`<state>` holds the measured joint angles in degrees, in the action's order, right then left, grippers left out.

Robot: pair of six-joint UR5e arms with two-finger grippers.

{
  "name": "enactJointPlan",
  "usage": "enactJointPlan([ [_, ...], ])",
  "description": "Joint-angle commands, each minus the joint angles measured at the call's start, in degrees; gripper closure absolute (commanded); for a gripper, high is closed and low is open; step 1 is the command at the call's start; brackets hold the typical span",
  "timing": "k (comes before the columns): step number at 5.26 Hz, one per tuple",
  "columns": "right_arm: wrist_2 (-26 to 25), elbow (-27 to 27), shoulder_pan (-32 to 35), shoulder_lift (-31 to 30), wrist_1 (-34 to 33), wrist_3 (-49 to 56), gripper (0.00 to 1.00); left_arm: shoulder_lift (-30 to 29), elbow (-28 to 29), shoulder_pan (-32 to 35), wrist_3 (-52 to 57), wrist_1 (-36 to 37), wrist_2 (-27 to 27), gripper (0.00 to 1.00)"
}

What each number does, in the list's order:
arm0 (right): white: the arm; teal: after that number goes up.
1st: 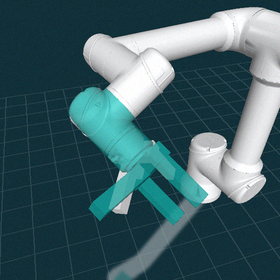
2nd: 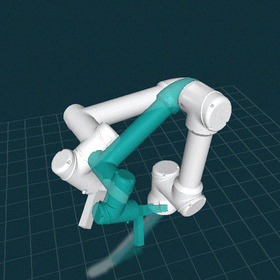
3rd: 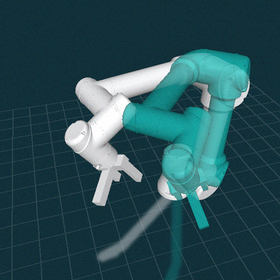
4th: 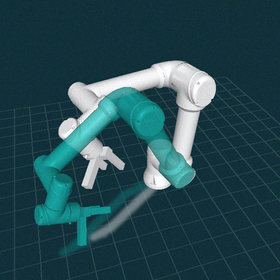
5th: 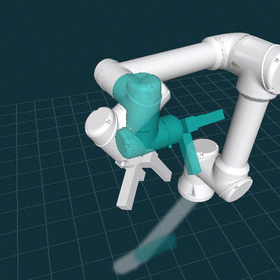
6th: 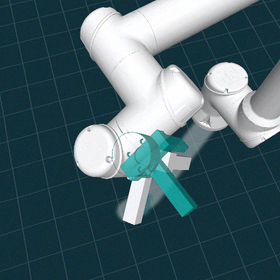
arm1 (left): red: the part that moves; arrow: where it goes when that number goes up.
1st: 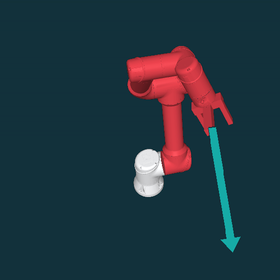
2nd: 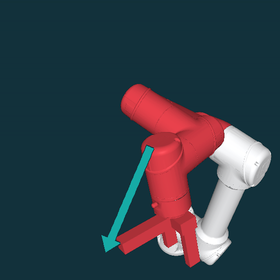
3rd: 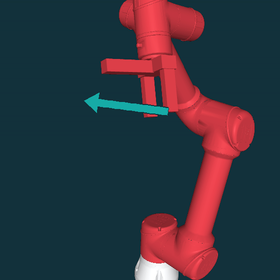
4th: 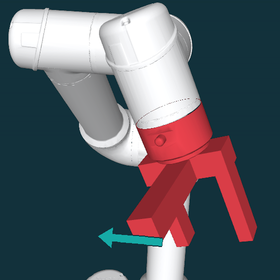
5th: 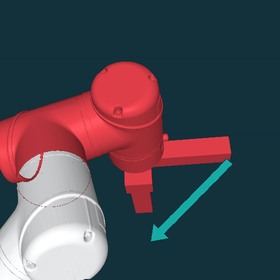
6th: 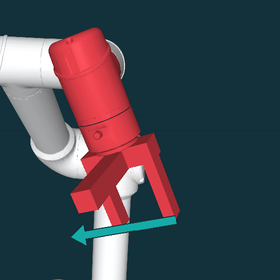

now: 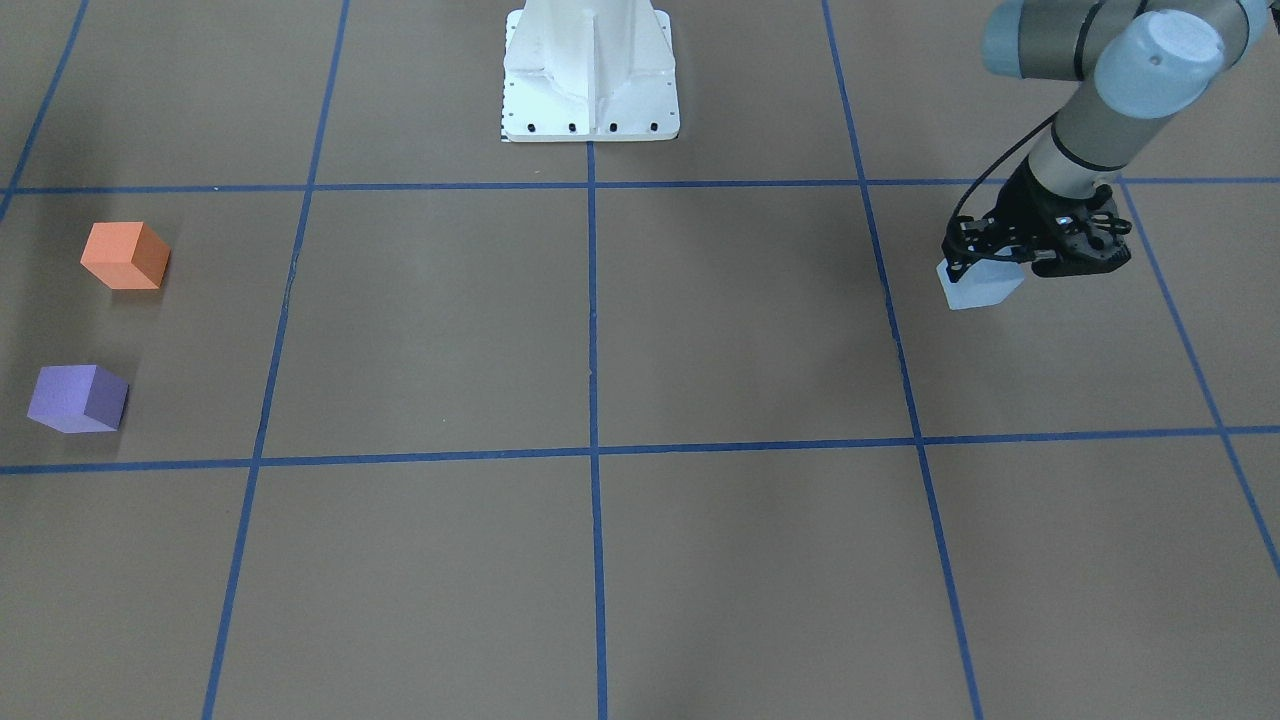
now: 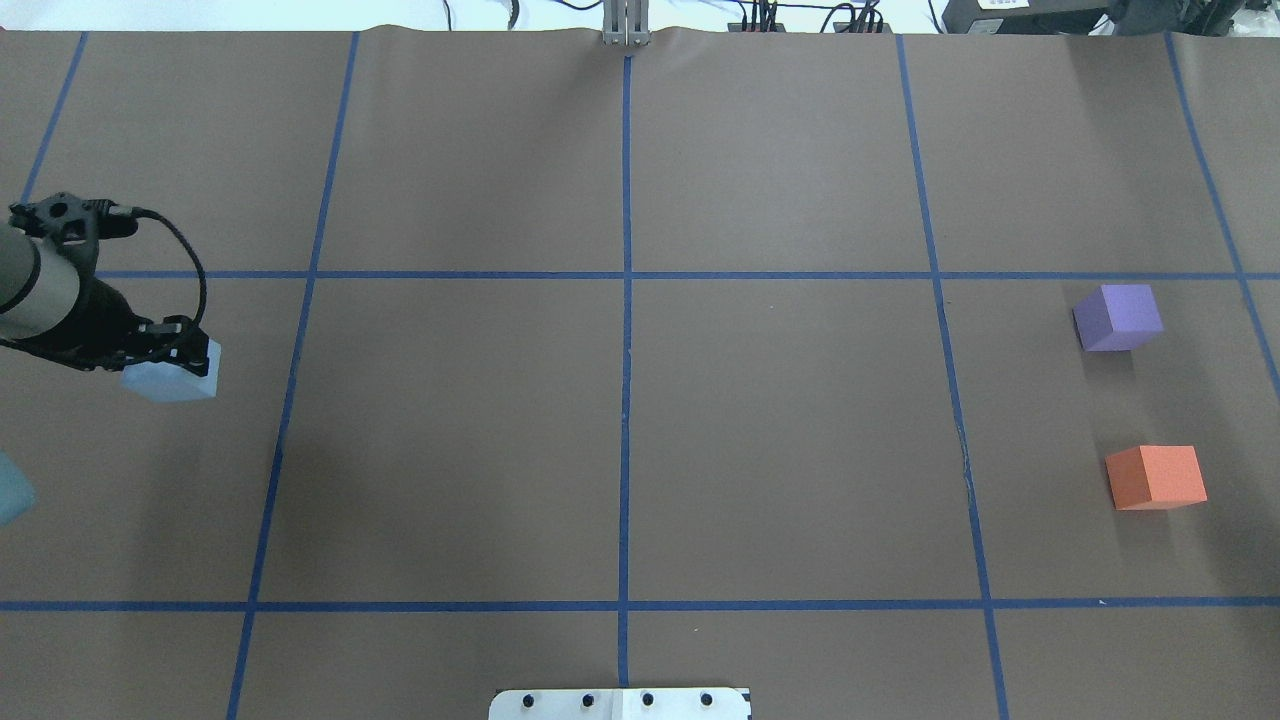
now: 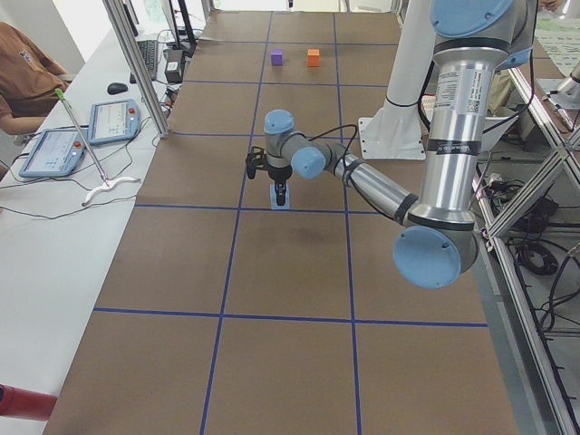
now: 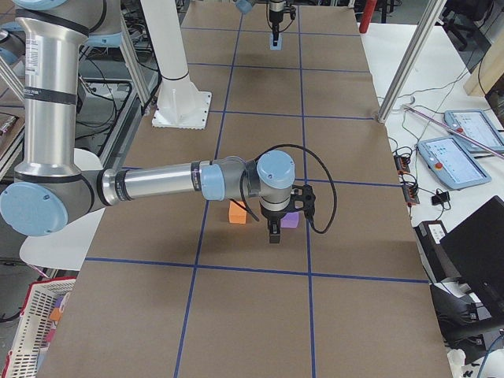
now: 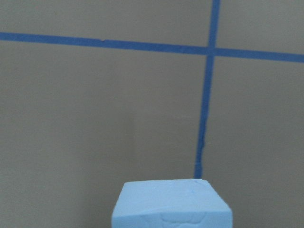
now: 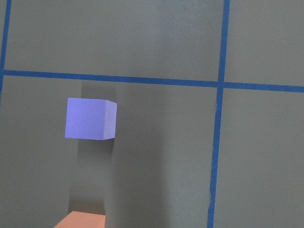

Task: Place blue block between orange and purple blocks
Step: 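Lift the light blue cube and carry it to the table's middle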

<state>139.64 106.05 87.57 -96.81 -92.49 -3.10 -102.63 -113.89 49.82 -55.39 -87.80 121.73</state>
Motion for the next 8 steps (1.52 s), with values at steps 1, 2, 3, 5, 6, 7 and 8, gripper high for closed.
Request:
enactJointPlan([
  [1,0.0,0.0,0.0,-0.1,0.0,-0.2,0.00,-16.8,3.5,-3.5,-2.4,12.5,-0.3,1.00],
  [2,0.0,0.2,0.0,0.2,0.0,-0.2,0.00,-26.0,11.0,-8.4,-10.0,12.1,-1.3,1.00],
  [3,0.1,0.3,0.0,0.5,-0.1,-0.2,0.00,-33.4,17.1,-13.2,-13.7,11.6,-5.9,1.00],
  [5,0.1,0.3,0.0,0.7,-0.2,-0.8,0.00,-40.6,33.9,-16.9,-16.4,-4.0,-9.6,1.00],
  [6,0.1,0.3,0.0,0.7,-0.3,-0.9,0.00,-42.5,39.7,-19.5,-16.4,-9.0,-12.4,1.00],
  [7,0.1,0.4,0.0,0.8,-0.3,-0.9,0.00,-42.5,41.8,-19.6,-16.3,-12.5,-12.7,1.00],
  [8,0.1,0.6,0.0,0.8,-0.3,-0.9,0.00,-42.3,42.1,-19.6,-15.8,-13.3,-12.7,1.00],
])
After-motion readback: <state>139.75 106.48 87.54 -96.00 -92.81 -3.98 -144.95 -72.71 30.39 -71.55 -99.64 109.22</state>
